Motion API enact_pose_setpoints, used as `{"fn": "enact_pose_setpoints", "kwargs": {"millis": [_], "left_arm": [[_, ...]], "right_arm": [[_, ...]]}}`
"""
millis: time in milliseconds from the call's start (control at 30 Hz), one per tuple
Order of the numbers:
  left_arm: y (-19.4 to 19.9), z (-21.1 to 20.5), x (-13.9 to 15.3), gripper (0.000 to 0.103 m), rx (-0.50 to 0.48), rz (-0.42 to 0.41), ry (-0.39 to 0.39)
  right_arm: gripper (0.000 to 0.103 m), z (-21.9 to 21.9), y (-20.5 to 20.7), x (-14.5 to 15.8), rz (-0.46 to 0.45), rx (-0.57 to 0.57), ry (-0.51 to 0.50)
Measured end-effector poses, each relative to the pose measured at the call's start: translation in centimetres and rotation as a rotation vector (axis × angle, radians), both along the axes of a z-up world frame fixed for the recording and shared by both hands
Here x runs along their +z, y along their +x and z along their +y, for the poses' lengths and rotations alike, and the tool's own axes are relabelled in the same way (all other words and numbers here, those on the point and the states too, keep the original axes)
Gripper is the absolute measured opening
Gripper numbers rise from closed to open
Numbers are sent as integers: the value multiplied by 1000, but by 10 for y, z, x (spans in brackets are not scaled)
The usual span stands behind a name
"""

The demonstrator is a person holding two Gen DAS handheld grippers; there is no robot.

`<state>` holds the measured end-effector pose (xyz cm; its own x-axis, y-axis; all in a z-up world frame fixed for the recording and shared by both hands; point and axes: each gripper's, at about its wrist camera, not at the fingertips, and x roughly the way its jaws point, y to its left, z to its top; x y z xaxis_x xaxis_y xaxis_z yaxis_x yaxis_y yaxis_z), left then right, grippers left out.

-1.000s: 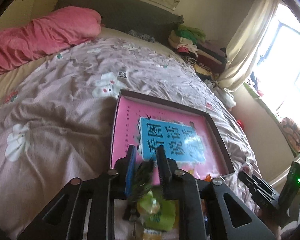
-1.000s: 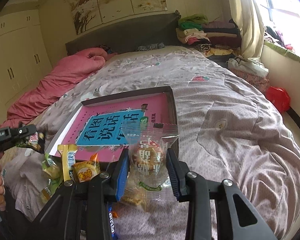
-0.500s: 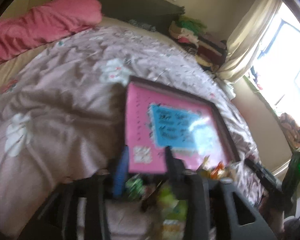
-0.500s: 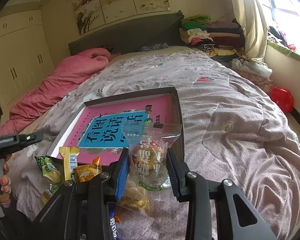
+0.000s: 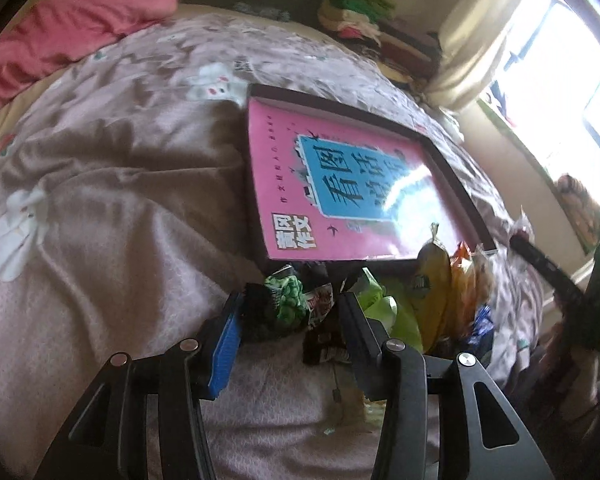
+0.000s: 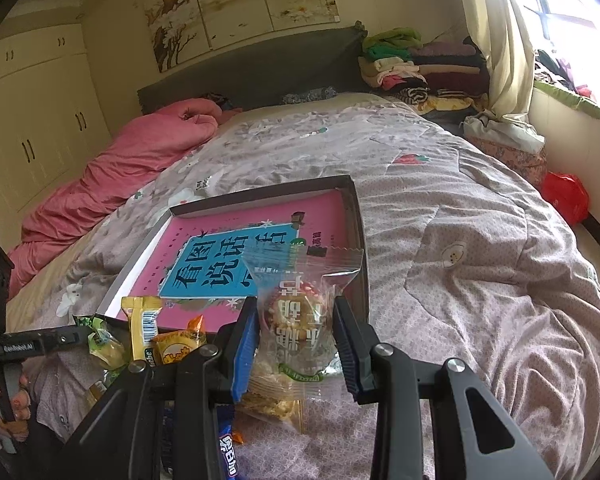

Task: Organize snacks
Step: 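Lift the green pea-snack bag with the left tool and carry it over the tray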

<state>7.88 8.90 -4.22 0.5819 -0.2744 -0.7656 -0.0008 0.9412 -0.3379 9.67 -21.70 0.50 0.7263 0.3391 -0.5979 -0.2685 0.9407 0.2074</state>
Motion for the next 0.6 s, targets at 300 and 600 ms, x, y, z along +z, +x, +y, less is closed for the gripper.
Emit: {"fn": "enact_pose_setpoints", "kwargs": {"millis": [300,600], "left_arm": [[14,-7,-12,43,-40,20,-5],[6,1,-6,31,7,11,-26]], "right_arm": [[37,2,13,3,2,17,17],[37,12,54,1,6,24,2]]}}
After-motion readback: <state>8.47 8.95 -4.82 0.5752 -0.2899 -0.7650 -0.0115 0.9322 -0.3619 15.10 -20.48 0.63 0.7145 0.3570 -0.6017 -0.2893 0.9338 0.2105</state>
